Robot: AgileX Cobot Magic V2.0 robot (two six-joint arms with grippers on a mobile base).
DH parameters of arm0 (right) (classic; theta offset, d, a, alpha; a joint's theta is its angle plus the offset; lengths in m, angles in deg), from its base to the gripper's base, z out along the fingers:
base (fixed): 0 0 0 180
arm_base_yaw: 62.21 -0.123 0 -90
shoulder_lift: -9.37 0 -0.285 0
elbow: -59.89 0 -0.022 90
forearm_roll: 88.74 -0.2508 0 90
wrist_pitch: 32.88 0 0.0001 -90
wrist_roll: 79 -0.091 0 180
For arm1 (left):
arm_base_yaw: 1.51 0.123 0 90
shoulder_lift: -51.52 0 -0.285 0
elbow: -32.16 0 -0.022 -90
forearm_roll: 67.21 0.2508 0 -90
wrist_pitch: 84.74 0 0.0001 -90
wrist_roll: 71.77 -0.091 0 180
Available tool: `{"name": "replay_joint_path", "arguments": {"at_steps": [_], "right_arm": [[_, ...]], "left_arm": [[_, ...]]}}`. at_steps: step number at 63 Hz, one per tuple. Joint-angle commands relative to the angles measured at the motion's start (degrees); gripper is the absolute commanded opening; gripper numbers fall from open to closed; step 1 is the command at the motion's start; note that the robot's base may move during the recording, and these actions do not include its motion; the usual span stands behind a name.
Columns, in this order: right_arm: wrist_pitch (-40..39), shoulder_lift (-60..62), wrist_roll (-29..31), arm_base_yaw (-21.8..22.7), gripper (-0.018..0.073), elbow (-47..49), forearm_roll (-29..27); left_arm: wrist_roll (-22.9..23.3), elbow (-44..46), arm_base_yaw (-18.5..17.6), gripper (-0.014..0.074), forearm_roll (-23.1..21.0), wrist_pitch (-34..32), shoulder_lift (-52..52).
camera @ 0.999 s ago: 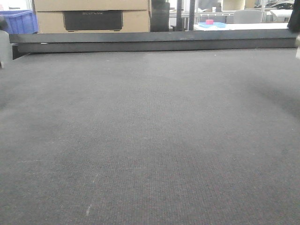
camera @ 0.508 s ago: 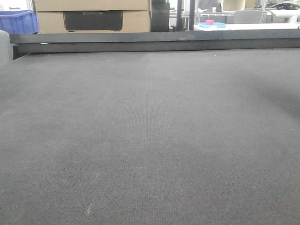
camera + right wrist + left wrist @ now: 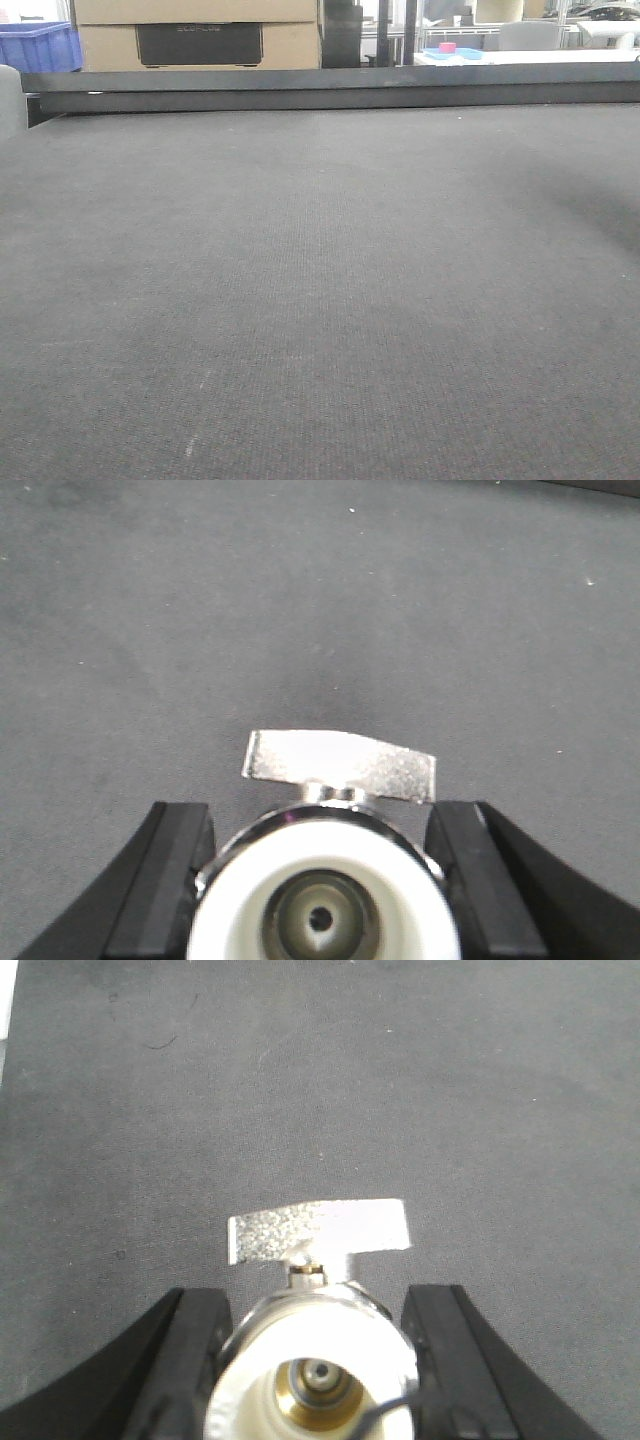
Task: Place valve from conveyor to right shelf box
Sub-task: 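Lift both held valves up off the conveyor belt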
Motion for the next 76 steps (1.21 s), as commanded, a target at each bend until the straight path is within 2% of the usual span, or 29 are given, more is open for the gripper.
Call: {"name": "replay_joint_path", "arguments": {"at_steps": [1,16,29,52,76], "right_arm": [[-2.33,1.05,0.17,0.12,-0.0154,1.00,-0.11],[-2.79,1.05,0.17,0.12,-0.0154,1.00,-0.11],[-3.61,0.95,0.17,0.12,-0.0154,1.00,-0.11],[-3.99,0.94,0.17,0.12,-0.0154,1.00,-0.11],[-17.24,0.94,0.17,0.12,-0.0154,1.00,-0.14]], "left_arm": [[0.44,0.91,-0.32,-0.0111,-0.50,-1.99,0.69],[0.44,0.91,-0.32,-0.0111,0.29,-2.48,0.69],[0.44,0.91,-0.32,-0.0111,0.29,-5.44,0.69],[0.44,0.91,-0.32,-0.0111,0.29,-14.54,0.69],[0.44,0.91,-0.32,-0.0111,0.29,-21.83,0.69]]}}
